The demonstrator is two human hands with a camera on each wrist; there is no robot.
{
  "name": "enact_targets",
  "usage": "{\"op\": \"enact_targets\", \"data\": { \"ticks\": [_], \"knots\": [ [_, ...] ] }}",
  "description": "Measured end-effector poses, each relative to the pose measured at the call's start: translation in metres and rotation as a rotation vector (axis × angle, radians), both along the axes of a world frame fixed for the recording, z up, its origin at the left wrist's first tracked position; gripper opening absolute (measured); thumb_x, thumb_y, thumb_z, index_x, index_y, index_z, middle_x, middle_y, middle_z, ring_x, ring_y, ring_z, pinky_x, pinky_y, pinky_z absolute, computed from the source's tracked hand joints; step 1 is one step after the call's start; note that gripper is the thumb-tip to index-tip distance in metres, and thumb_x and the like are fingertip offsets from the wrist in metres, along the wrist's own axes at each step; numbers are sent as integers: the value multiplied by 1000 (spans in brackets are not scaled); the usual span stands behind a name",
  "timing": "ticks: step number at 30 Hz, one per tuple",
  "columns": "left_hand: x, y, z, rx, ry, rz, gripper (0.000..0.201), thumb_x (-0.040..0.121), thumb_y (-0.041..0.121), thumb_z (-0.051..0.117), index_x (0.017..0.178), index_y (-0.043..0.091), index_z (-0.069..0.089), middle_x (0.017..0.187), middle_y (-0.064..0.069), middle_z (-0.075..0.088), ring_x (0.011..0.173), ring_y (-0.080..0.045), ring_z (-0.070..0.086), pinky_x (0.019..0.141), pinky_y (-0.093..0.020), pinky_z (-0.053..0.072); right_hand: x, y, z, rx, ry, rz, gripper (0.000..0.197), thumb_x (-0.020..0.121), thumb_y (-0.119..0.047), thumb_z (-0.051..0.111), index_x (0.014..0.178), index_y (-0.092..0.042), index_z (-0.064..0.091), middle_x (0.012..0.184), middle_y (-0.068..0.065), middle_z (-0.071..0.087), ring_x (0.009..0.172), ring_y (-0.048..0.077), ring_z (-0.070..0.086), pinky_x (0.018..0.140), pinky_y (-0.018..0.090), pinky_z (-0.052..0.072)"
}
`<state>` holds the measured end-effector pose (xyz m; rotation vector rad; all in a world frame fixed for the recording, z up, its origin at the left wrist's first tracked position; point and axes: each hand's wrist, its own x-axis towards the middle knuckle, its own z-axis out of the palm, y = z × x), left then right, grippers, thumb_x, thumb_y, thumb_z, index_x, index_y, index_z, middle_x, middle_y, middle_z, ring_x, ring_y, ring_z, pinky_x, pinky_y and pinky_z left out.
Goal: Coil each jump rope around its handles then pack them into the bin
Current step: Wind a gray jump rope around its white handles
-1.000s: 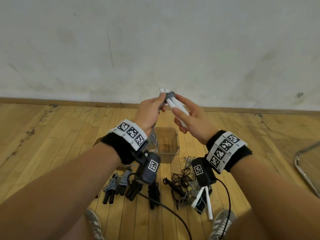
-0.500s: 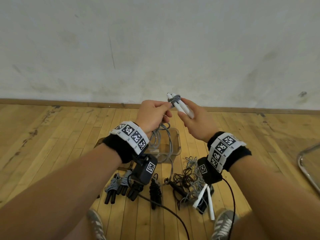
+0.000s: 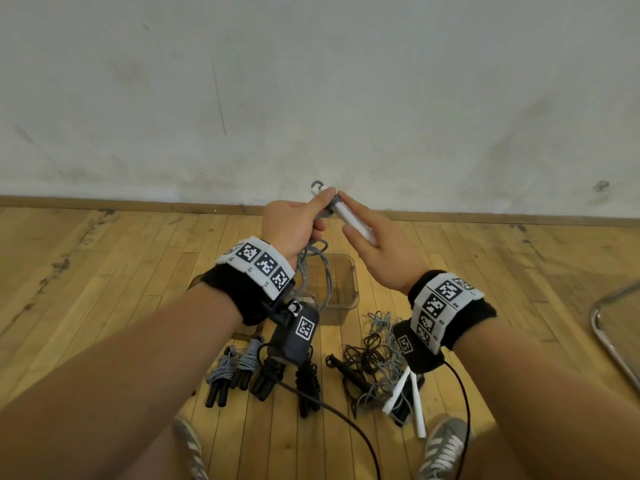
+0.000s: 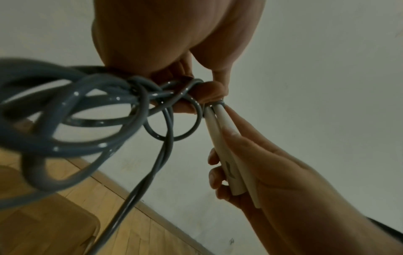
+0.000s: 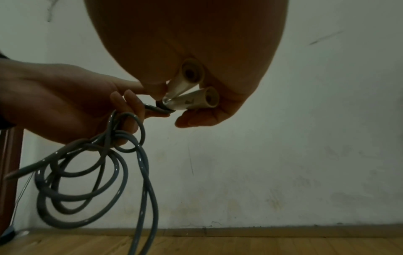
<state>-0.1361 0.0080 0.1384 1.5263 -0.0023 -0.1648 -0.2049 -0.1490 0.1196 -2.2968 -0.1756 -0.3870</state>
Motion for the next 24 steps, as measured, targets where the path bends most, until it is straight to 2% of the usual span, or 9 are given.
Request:
{"op": "enact_targets", "data": {
  "ticks": [2, 4, 8, 11, 14, 17, 19, 22, 24],
  "knots": [
    [3, 2, 2, -26, 36, -13, 37, 86, 43, 80, 84, 6, 81, 54, 0, 60, 47, -13, 53, 50, -25, 46, -1, 2, 1, 49, 34, -4, 54, 105, -30, 54, 155, -38, 37, 99, -14, 66, 69, 3, 57, 68, 24, 49],
    [4, 3, 2, -73, 84, -21, 35, 86, 39, 79, 87, 4, 81, 55, 1, 57, 45, -11, 49, 49, -23, 45, -1, 5, 4, 182, 102, -13, 60, 101, -30, 61, 155, -39, 36, 108, -14, 63, 74, 4, 63, 78, 30, 59],
    [1, 4, 3, -180, 137, -90, 28, 90, 33, 76, 90, 5, 78, 54, 3, 50, 45, -8, 40, 46, -20, 39, -3, 8, 11, 575, 297, 7, 78, 90, -16, 77, 154, -36, 36, 101, 14, 72, 72, 34, 71, 70, 45, 64],
    [-1, 3, 3, -166, 63, -147, 27, 92, 33, 72, 74, 13, 77, 54, 2, 46, 46, -10, 36, 50, -24, 34, -4, 10, 12, 755, 391, 90, 70, 90, -15, 75, 151, -30, 44, 89, 12, 74, 79, 33, 71, 61, 35, 59],
    [-1, 4, 2, -160, 22, -179, 30, 95, 35, 69, 84, 9, 78, 56, 2, 49, 48, -11, 39, 54, -26, 36, -3, 8, 12, 843, 405, 145, 55, 98, -19, 64, 149, -29, 47, 78, 13, 66, 71, 26, 66, 57, 32, 54],
    [-1, 7, 1, -77, -29, -202, 35, 100, 37, 64, 90, 7, 79, 62, -3, 61, 55, -15, 53, 59, -27, 45, -1, 4, 13, 772, 339, 130, 45, 101, -17, 60, 144, -29, 52, 69, 7, 55, 59, 17, 54, 50, 27, 47],
    [-2, 8, -1, 58, -86, -213, 37, 102, 37, 60, 93, 8, 80, 67, -5, 68, 64, -19, 57, 63, -29, 46, 0, 1, 13, 651, 294, 67, 45, 100, -17, 62, 142, -29, 54, 68, 3, 56, 58, 14, 54, 50, 27, 46],
    [-3, 10, -2, 226, -184, -233, 24, 101, 30, 62, 97, 14, 80, 70, -2, 74, 67, -20, 65, 71, -34, 53, 3, -3, 12, 487, 268, -38, 48, 100, -19, 64, 146, -25, 50, 74, 2, 60, 56, 9, 56, 52, 25, 48],
    [-3, 11, -1, 267, -220, -252, 19, 100, 28, 65, 100, 14, 79, 69, -5, 75, 66, -16, 70, 71, -30, 57, 5, -7, 9, 394, 239, -87, 46, 99, -21, 64, 144, -24, 52, 75, 1, 61, 54, 7, 56, 52, 23, 49]
  ]
}}
